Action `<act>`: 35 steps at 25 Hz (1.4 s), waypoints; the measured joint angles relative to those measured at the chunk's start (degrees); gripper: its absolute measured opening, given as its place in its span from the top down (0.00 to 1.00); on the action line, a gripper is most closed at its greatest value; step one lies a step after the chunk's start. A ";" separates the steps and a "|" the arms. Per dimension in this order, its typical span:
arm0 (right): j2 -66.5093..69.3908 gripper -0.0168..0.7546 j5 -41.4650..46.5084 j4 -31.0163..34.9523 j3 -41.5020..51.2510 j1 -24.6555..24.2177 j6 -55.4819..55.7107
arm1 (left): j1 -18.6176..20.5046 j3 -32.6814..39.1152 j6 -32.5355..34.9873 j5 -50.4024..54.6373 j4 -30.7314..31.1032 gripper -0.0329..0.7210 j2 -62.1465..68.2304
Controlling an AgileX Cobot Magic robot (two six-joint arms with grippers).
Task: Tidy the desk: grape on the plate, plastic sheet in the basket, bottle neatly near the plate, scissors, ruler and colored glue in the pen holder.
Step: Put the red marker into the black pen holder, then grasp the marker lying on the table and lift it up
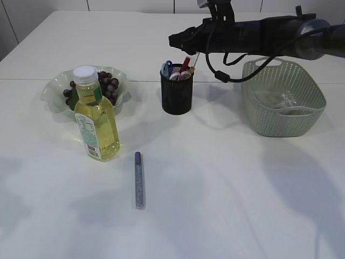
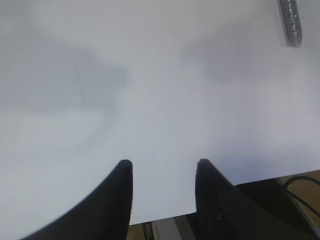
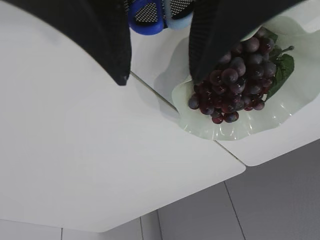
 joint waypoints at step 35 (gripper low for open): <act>-21.57 0.57 32.12 -86.59 0.00 24.82 113.00 | 0.00 0.00 0.00 -0.34 -0.10 0.55 0.00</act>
